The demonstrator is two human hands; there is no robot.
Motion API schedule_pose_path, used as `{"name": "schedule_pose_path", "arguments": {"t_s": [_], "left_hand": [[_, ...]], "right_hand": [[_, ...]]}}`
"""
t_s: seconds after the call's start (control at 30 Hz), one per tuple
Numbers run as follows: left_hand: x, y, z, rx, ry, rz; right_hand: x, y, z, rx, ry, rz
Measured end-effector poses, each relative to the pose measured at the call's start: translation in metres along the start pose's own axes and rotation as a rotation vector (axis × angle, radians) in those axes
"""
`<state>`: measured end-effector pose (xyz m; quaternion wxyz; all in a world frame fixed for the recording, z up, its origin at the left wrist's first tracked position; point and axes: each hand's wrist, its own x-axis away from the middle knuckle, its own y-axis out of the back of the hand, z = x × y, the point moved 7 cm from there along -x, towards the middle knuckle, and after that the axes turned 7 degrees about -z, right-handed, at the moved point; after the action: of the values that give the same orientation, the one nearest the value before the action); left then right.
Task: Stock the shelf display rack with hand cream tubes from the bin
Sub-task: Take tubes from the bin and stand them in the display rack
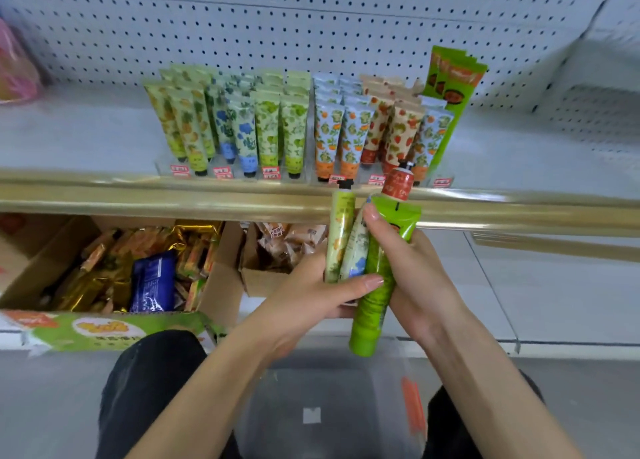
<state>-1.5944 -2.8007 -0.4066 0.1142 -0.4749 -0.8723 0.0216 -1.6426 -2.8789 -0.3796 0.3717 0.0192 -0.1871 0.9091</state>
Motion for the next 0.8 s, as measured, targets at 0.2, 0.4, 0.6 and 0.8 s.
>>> {"name": "schedule_pose_path", "arguments": {"t_s": [0.2,0.4,0.6,0.8], "left_hand": [[0.002,0.003,0.004,-0.012,0.017,0.017],[0.005,0.006,0.006,0.044,0.039,0.0],[0.007,0.011,0.002,0.084,0.025,0.001],[0.005,0.031,-0.008,0.091,0.006,-0.088]], "right_hand": [[-0.001,-0.003,-0.002,0.093,0.049,-0.029],[-0.006,-0.008,0.003,0.261,0.14,-0.065],[-0.009,-0.005,0.015,0.391,0.173,-0.082],[-0.02,0.022,0.046,0.409,0.139,-0.033]]}}
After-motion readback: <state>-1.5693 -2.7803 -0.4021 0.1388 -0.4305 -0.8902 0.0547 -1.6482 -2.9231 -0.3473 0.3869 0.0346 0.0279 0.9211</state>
